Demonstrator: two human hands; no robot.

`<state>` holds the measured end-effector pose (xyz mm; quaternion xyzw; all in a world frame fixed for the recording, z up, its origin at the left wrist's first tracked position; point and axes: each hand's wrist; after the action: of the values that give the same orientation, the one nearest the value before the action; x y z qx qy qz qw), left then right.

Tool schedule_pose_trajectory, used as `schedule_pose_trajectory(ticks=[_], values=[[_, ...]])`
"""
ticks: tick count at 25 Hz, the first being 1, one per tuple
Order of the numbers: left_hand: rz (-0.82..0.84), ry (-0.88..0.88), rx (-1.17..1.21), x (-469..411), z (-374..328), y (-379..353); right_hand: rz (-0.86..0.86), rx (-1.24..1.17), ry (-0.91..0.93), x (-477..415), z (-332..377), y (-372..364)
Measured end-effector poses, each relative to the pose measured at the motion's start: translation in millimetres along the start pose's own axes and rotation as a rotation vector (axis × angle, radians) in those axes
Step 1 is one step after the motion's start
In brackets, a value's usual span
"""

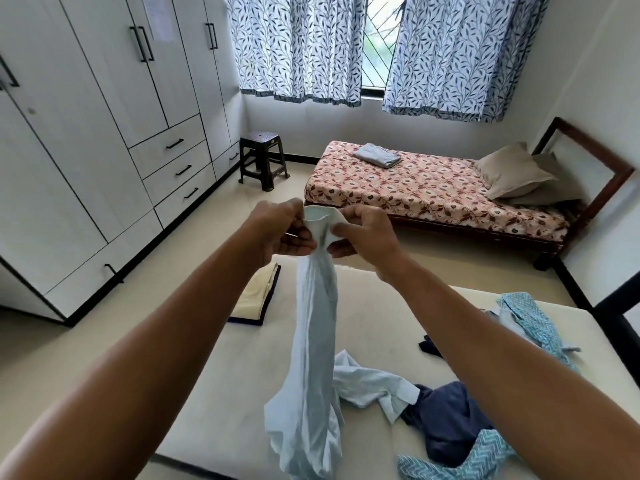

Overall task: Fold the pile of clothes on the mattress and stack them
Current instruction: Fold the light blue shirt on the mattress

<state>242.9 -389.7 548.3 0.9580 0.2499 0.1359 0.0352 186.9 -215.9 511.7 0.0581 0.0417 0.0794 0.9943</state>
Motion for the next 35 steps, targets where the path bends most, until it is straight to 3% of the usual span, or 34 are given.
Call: schedule_pose_trajectory(ticks=[4, 6, 11, 16, 18, 20, 24, 27, 30, 35], values=[[0.055, -0.061, -0.056, -0.2, -4.7, 0.0, 0.344, 0.152, 0.043, -1.5, 10.5, -5.3], [0.1, -0.154, -0.094, -2.8, -1.2, 0.4, 0.389, 0.278, 0.076, -2.2, 10.1, -9.2], [-0.091, -0.581, -0.064, -19.8, 50.9, 5.2, 0.214, 0.205, 0.03, -14.7, 12.4, -12.4], [0.222, -0.362, -0.806, -21.0, 142.6, -7.3, 0.071, -0.349, -0.145, -40.3, 11.8, 6.3], [0.217, -0.283, -0.741, -25.5, 151.0, -18.4, -0.085, -0.394, -0.131, -39.9, -5.4, 16.0], [0.15, -0.253, -0.564, -31.5, 136.0, -30.4, -0.058, -0.247, -0.12, -23.5, -40.5, 26.3], [0.191, -0.38, -0.293, -24.2, 71.9, -51.4, 0.251, 0.265, -0.258, 36.1, -131.4, 30.1], [0.229, -0.503, -0.204, -17.7, 37.2, -57.8, 0.218, 0.477, -0.235, 47.0, -160.3, 19.8], [0.216, -0.586, -0.152, -23.7, 34.6, -46.8, 0.153, 0.281, -0.248, 31.7, -121.2, 12.0], [0.236, -0.502, -0.425, -33.5, 94.2, 4.5, 0.059, -0.305, -0.255, -2.5, -28.5, 14.1]])
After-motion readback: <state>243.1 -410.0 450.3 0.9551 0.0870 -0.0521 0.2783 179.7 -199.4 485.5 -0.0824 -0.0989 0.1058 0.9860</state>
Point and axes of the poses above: each hand's wrist, its own x-axis away from the middle knuckle, its own y-axis out of the back of the hand, z = x × y, and after that the axes turned 11 degrees about -z, right-handed
